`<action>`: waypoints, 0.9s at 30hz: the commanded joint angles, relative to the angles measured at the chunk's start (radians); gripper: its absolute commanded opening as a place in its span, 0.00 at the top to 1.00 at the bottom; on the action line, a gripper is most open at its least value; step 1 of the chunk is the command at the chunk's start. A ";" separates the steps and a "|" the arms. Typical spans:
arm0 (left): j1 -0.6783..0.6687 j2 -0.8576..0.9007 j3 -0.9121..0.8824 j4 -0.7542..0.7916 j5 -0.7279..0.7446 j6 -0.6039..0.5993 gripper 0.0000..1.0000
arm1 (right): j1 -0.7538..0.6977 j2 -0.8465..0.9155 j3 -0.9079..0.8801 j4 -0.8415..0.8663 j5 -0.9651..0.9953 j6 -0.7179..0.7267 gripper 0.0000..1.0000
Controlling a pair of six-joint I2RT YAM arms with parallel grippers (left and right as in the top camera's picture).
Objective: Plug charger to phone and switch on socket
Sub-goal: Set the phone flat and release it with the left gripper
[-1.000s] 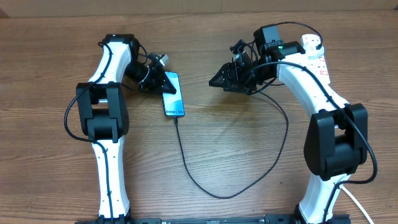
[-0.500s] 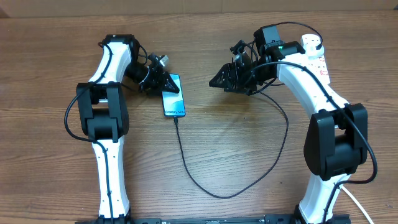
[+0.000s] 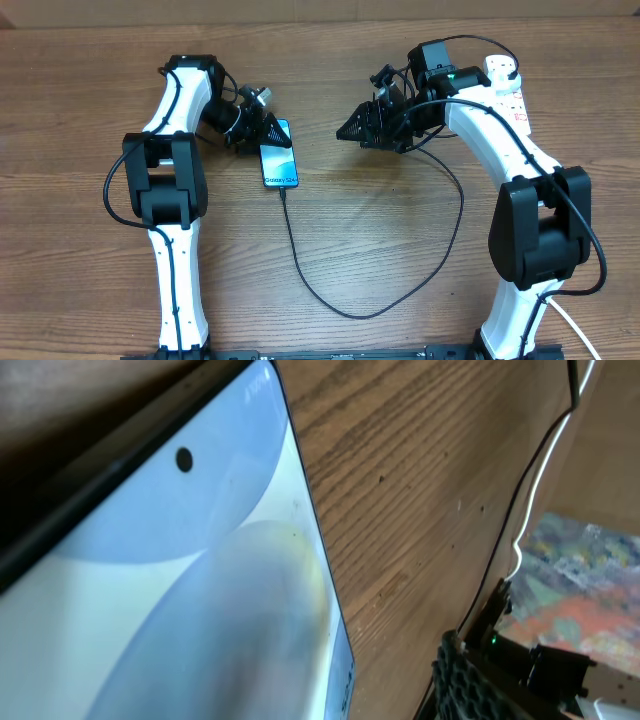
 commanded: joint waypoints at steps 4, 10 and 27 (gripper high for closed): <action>-0.006 0.014 -0.004 0.012 -0.303 -0.116 0.36 | 0.006 0.010 0.016 0.003 0.003 -0.008 0.32; -0.006 0.013 -0.004 0.018 -0.409 -0.198 0.36 | 0.006 0.010 0.016 0.003 0.003 -0.008 0.32; -0.006 0.009 0.027 0.013 -0.710 -0.428 0.30 | 0.005 0.010 0.016 0.000 0.019 -0.007 0.33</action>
